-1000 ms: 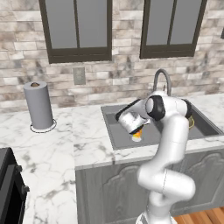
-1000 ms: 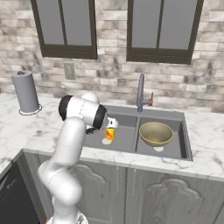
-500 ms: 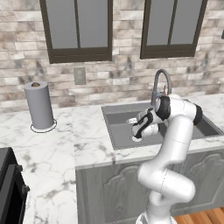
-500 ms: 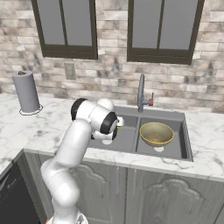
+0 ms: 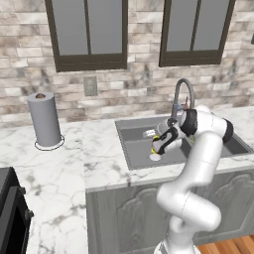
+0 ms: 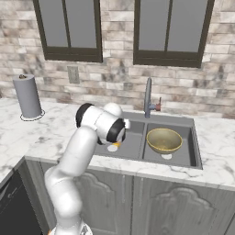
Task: Place the cup in the left basin and the bowl in the right basin of the sink.
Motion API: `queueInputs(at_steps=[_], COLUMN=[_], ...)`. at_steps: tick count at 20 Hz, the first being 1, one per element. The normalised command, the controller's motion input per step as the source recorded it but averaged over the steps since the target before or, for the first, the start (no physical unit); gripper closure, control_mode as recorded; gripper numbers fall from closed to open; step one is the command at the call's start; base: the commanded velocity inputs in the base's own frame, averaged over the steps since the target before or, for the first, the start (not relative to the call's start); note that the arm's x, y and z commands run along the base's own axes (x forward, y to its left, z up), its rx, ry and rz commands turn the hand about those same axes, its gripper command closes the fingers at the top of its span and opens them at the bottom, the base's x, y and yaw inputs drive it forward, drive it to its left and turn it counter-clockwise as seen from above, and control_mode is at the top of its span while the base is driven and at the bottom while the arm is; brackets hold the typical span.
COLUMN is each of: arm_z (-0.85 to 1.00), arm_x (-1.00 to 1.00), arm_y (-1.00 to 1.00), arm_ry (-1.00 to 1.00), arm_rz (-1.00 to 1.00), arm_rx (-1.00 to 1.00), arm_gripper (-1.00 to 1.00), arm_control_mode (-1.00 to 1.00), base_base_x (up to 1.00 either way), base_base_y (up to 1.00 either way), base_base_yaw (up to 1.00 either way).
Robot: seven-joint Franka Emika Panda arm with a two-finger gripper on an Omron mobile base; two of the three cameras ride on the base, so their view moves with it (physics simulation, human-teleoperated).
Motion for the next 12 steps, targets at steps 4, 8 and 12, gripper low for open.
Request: queueInputs(at_steps=[4, 8, 12], arm_z=[0.16, 0.17, 0.22], arm_x=[-0.28, -0.25, -0.01], arm_y=[0.19, 0.13, 0.0], arm_ry=[-0.01, -0.01, 0.0], arm_rz=[0.0, 0.0, 0.0], arm_rx=[0.01, 0.01, 0.02], arm_gripper=[-1.0, -1.0, -1.0], arm_control_mode=[-1.0, -1.0, -1.0], base_base_x=[0.0, 0.0, 0.0], base_base_y=[0.0, 0.0, 0.0], base_base_yaw=[0.0, 0.0, 0.0])
